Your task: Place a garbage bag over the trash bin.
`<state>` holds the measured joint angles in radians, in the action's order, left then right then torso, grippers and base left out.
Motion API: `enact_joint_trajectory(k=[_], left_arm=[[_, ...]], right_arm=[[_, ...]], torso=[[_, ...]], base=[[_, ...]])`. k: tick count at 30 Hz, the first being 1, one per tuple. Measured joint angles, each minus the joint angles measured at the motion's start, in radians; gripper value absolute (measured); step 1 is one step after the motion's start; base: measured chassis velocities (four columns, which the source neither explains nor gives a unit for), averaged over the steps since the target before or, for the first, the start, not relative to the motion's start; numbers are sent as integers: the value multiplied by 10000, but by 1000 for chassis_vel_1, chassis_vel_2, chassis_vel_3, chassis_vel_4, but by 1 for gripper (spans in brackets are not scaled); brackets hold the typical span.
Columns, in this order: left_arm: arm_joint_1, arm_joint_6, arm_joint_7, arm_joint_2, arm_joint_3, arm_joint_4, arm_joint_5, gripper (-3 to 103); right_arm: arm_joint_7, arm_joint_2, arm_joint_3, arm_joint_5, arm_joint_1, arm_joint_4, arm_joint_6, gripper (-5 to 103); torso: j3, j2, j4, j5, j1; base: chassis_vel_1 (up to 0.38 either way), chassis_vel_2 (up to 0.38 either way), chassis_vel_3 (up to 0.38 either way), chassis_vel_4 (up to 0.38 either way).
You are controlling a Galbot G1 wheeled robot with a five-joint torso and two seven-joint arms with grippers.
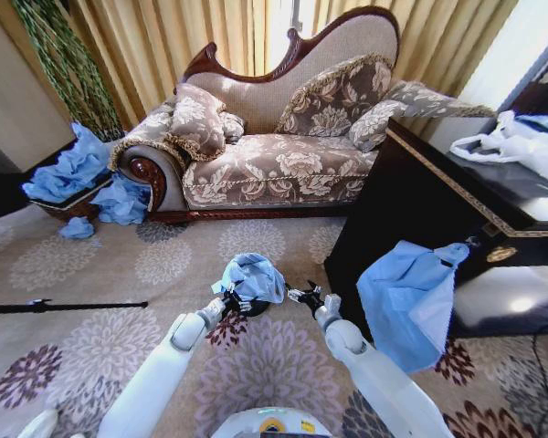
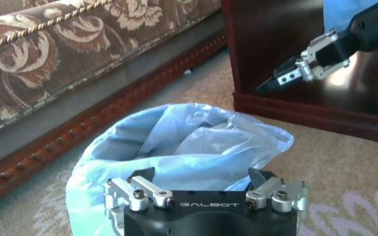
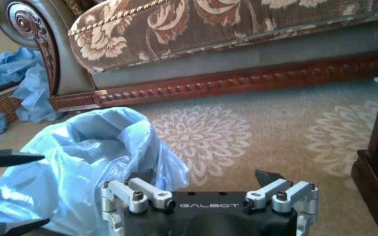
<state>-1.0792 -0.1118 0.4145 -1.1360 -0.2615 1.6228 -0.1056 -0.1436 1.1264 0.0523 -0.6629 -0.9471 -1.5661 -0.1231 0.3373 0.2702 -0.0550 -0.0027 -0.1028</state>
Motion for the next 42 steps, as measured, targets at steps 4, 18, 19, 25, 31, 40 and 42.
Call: enact_joint_trajectory(k=[4,18,19,25,31,40,42], left_arm=[[-62,-8,-58,-28,-11,42,10,97],[-124,-3,-106,-57,-64,94,5,93],[-98,-2,-119,-58,-64,56,7,93],[5,-1,-159,-187,-28,-85,15,75],[2,7,-168,-241,-19,-169,-1,53],[18,39,-156,-230,-29,-244,-10,53],[18,44,-156,-232,-30,-244,-10,53]], right_arm=[[0,40,67,8,53,42,-2,100],[9,92,129,117,70,133,-1,100],[9,89,122,121,64,133,0,100],[9,42,97,127,-4,100,0,100],[9,36,92,142,-43,94,1,100],[12,22,74,183,-72,99,13,100],[27,9,63,191,-83,103,14,100]], torso=[[1,-1,1,-2,0],[1,0,0,1,0],[1,0,1,0,0],[1,0,0,1,0],[0,0,0,1,0],[1,0,0,0,0],[0,0,0,0,0]], base=[[0,0,0,0],[0,0,0,0],[0,0,0,0],[0,0,0,0],[0,0,0,0],[0,0,0,0],[0,0,0,0]])
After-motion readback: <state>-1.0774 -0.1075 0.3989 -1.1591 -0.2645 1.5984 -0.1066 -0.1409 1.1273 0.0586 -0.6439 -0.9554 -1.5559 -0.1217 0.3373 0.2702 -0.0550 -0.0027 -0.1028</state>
